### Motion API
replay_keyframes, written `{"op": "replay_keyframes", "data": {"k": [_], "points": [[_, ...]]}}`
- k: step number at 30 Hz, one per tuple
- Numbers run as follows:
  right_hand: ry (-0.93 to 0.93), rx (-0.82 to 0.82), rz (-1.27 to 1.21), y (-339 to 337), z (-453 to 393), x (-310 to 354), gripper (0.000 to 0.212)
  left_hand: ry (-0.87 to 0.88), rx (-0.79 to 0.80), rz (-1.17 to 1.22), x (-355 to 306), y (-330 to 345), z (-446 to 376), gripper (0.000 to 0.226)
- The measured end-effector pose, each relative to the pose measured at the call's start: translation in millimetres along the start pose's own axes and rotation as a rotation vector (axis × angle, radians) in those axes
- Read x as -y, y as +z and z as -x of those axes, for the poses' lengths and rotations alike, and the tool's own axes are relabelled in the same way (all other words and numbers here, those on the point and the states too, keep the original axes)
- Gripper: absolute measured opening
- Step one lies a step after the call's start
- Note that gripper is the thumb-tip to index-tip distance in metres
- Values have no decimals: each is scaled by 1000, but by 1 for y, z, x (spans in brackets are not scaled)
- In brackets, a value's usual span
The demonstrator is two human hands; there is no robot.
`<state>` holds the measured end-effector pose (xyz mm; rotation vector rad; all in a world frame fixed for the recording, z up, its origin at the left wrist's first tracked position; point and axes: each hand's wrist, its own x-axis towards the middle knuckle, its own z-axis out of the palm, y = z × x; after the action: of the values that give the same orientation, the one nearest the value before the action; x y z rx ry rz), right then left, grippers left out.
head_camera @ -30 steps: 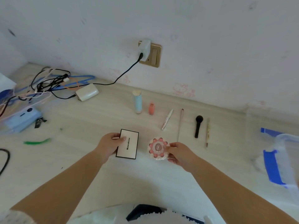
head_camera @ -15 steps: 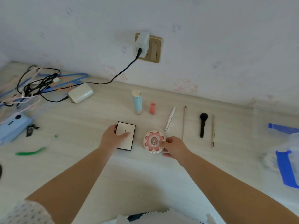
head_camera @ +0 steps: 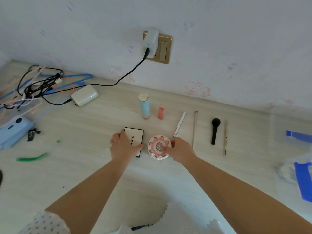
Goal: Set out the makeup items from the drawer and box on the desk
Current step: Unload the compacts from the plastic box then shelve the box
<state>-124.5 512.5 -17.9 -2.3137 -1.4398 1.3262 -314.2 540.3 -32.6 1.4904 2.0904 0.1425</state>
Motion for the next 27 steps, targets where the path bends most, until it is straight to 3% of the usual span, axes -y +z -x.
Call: {"op": "replay_keyframes", "data": {"k": [14,17,21,23,27], "points": [[-13,-32,27,-3,3,-6,44,8,-46,16,-2,-1,7,96],[-22,-59,-158,-14,12,-9,47,126,-144,214,-10,-10,15,83],[-76,-151,-564,-50,38,-18,33,319,-128,504,-44,-28,45,56],[-108,-162,-746,-77,56,-26,20,369,-60,600,-71,-33,63,48],[-212,-235,-879,-132,98,-49,7,470,164,698,-132,-33,106,34]]}}
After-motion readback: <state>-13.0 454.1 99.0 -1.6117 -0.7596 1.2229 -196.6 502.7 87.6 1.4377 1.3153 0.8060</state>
